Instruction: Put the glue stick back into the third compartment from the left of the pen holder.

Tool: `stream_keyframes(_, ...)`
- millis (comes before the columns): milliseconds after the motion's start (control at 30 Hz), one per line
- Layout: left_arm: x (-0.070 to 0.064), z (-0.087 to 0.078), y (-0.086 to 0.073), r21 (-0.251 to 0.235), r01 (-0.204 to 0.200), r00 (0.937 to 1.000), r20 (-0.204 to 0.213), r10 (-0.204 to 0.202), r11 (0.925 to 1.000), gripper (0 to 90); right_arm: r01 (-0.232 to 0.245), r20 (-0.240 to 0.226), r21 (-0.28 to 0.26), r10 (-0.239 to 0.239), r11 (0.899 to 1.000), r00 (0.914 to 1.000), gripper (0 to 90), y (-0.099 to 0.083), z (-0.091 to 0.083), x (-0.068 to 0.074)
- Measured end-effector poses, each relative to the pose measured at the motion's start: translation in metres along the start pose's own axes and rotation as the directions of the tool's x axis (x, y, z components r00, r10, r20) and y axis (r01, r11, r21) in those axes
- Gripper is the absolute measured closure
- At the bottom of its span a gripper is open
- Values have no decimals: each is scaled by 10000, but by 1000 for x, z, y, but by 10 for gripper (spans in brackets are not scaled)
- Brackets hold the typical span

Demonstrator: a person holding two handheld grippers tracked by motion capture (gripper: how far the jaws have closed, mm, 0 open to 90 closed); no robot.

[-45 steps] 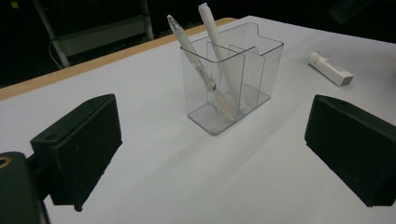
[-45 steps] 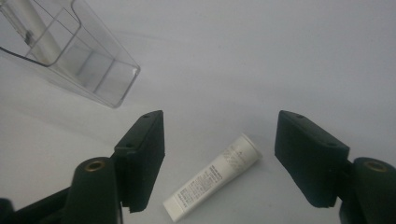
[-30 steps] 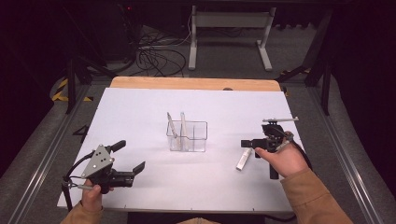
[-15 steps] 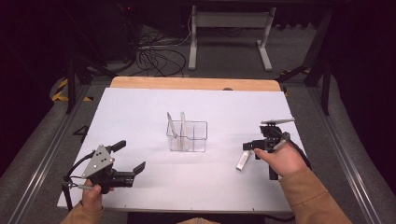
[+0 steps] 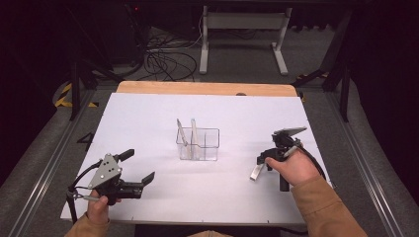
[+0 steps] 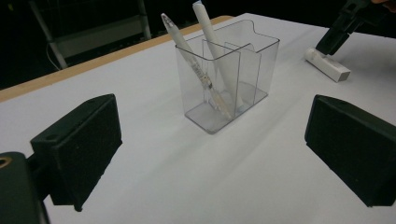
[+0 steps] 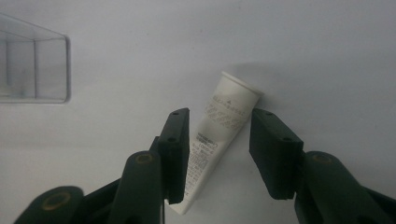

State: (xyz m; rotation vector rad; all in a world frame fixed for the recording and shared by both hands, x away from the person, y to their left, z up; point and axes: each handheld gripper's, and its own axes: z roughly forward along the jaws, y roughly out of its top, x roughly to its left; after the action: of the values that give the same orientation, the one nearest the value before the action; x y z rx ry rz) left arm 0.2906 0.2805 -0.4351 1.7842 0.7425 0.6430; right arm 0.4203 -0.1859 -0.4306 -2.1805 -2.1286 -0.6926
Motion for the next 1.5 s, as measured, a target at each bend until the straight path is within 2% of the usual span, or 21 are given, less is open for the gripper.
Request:
stream_keyframes(167,0,1,0,7,-23,10000,34,23,10000,45,-371,91,253,369,9990,9993,596,3,7,0)
stream_keyframes(333,-1,1,0,11,-25,10000,46,25,10000,45,-693,-86,341,696,9970,9975,590,7,11,1)
stream_keyframes(533,-1,1,0,13,-49,10000,51,49,10000,45,-832,-147,324,837,9960,9964,596,7,18,3)
stream_keyframes(667,-1,1,0,4,-53,10000,59,53,10000,45,-877,35,364,876,9955,9961,630,7,22,5)
stream_keyframes(867,-2,1,-1,35,-78,9999,69,78,10000,45,-1116,-37,374,1118,9930,9937,669,8,22,3)
stream_keyframes(1100,-2,1,-1,52,-73,9999,72,73,10000,45,-1085,105,316,1082,9936,9941,675,7,18,2)
stream_keyframes(1200,-2,1,-1,55,-70,10000,54,70,10000,45,-816,2,17,816,9967,9967,676,6,13,0)
stream_keyframes(1333,-2,1,-1,63,-59,10000,27,59,10000,44,-199,-408,-632,173,9978,9990,676,3,1,3)
stream_keyframes(1500,-2,1,-1,53,-58,10000,-15,58,10000,44,526,-656,-1562,-635,9863,9958,676,-2,-13,8)
